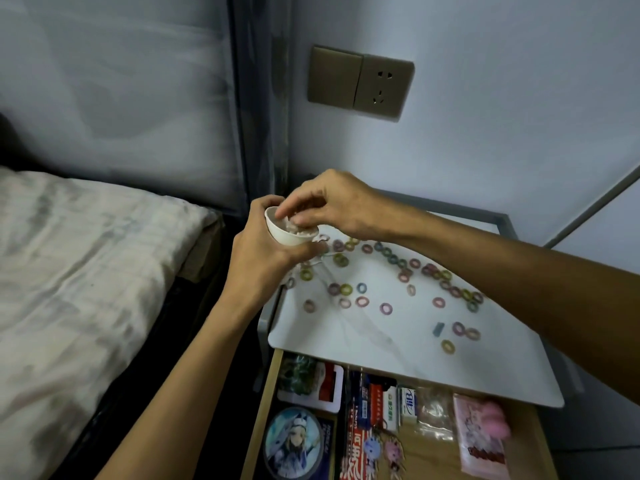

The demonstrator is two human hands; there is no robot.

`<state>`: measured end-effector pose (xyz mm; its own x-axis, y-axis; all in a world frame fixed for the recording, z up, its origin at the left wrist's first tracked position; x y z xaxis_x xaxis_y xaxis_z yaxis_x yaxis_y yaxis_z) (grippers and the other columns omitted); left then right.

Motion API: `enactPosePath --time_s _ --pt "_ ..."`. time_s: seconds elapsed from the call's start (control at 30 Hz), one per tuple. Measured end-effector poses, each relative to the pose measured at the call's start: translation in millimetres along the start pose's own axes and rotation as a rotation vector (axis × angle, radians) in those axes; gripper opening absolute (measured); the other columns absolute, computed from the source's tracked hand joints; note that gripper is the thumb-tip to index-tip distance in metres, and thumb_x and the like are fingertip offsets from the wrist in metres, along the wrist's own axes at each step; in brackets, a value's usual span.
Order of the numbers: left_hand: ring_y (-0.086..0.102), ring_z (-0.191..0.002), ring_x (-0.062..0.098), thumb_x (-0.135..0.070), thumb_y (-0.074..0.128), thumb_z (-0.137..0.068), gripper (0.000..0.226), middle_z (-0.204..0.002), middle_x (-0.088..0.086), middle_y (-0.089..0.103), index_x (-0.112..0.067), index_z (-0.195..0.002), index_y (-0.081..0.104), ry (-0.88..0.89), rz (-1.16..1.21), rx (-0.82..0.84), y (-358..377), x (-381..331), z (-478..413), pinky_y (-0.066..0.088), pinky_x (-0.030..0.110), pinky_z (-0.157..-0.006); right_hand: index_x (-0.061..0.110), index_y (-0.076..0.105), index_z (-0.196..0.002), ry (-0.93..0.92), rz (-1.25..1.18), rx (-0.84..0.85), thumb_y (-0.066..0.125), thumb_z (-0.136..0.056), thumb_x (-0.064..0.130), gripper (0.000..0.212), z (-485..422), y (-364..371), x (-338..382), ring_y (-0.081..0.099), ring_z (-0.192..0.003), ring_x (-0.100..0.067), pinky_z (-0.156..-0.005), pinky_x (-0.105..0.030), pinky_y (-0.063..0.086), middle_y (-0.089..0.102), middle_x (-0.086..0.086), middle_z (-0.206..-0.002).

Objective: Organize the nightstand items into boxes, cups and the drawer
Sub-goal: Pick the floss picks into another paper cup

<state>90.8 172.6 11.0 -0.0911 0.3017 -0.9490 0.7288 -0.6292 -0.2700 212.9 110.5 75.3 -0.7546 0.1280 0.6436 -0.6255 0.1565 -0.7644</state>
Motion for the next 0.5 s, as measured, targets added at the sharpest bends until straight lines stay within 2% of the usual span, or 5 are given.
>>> enactPosePath --time_s 0.13,0.23,0.33,0.4,0.5 --pt "0.065 -0.099 0.01 -0.037 0.092 -0.054 0.082 -0.105 -0.011 0.067 -0.031 -0.124 0.051 -0.02 0.006 -0.082 -14.7 8.6 -6.1 0.055 0.035 -0.088 0.014 0.075 -0.101 0.04 -0.184 -0.204 0.063 -0.093 0.007 0.016 -8.5 -9.2 -20.9 0.066 -0.073 -0.007 -0.068 -0.015 0.051 0.073 0.002 -0.086" --pt "0.064 -0.099 0.011 -0.04 0.09 -0.051 0.08 -0.104 -0.013 0.066 -0.035 -0.12 0.051 -0.032 0.032 -0.155 -27.9 11.2 -9.7 0.054 0.043 -0.091 0.011 0.075 -0.101 0.204 0.023 -0.185 0.068 -0.09 0.008 0.014 -12.6 7.7 -73.7 0.066 -0.072 -0.01 -0.065 -0.017 0.053 0.074 -0.009 -0.092" --pt "0.064 -0.099 0.012 -0.043 0.089 -0.049 0.08 -0.102 -0.015 0.065 -0.035 -0.12 0.051 -0.031 0.052 -0.196 -36.2 10.4 -13.4 0.054 0.043 -0.092 0.017 0.073 -0.11 0.294 0.278 -0.01 0.074 -0.086 0.021 0.024 -12.7 39.1 -116.1 0.068 -0.091 -0.018 -0.075 -0.026 0.052 0.072 -0.005 -0.104" --pt "0.064 -0.098 0.009 -0.042 0.089 -0.05 0.08 -0.102 -0.015 0.064 -0.034 -0.12 0.051 -0.03 0.056 -0.206 -38.3 10.4 -14.3 0.054 0.039 -0.091 0.02 0.071 -0.115 0.322 0.324 -0.007 0.075 -0.085 0.028 0.032 -13.8 53.4 -128.3 0.065 -0.101 -0.02 -0.079 -0.028 0.048 0.069 -0.003 -0.11" --pt "0.063 -0.096 0.004 -0.04 0.088 -0.051 0.08 -0.101 -0.016 0.064 -0.033 -0.121 0.051 -0.032 0.058 -0.207 -38.9 11.4 -14.6 0.054 0.033 -0.089 0.02 0.072 -0.105 0.329 0.351 -0.069 0.073 -0.086 0.022 0.019 -20.6 66.0 -137.3 0.063 -0.096 -0.023 -0.075 -0.025 0.042 0.067 -0.004 -0.104"
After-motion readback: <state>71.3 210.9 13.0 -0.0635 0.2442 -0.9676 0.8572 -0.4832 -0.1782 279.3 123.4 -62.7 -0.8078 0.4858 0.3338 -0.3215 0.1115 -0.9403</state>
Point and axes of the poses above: each hand's wrist, its own z-axis away from the middle knuckle, its own y-axis out of the palm, x = y × z, the point moved 4 cm from there along -z, towards the middle knuckle
